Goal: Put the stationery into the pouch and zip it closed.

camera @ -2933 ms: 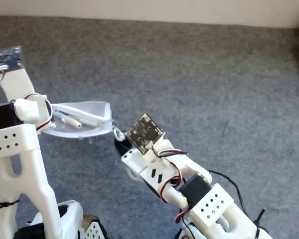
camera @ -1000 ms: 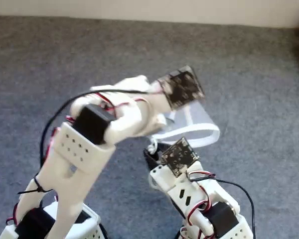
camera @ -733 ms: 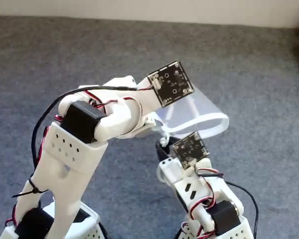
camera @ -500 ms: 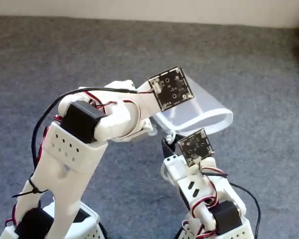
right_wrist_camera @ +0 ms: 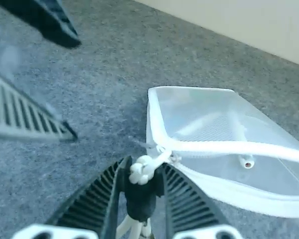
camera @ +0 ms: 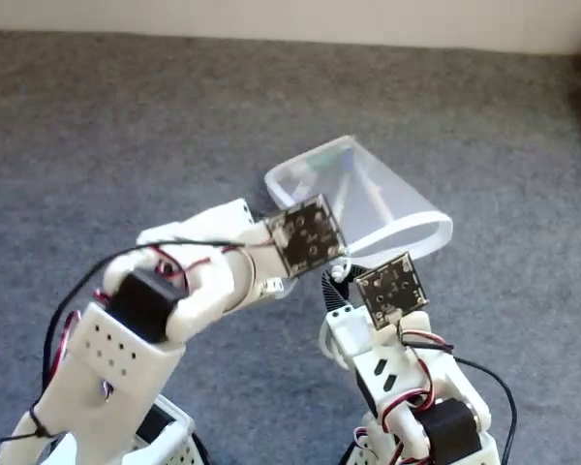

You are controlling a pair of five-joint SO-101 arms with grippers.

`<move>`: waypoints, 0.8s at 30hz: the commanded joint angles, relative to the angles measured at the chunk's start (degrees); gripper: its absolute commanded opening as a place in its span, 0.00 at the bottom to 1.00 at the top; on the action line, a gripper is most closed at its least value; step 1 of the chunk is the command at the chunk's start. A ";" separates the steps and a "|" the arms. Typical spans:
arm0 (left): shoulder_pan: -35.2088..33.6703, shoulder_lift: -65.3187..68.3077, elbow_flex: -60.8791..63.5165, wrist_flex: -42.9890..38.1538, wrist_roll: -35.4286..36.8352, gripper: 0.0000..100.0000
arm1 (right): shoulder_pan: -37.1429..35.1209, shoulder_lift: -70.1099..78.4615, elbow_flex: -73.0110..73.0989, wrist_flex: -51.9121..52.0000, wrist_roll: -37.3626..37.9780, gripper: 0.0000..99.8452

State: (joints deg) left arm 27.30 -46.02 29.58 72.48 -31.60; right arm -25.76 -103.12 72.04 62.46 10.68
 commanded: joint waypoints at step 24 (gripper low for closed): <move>0.22 -7.96 28.35 -35.25 4.31 0.27 | -12.97 -2.15 -8.04 2.86 13.19 0.00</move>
State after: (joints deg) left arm 27.47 -52.09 58.51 39.69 -29.32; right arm -38.07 -104.26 67.91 65.01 22.99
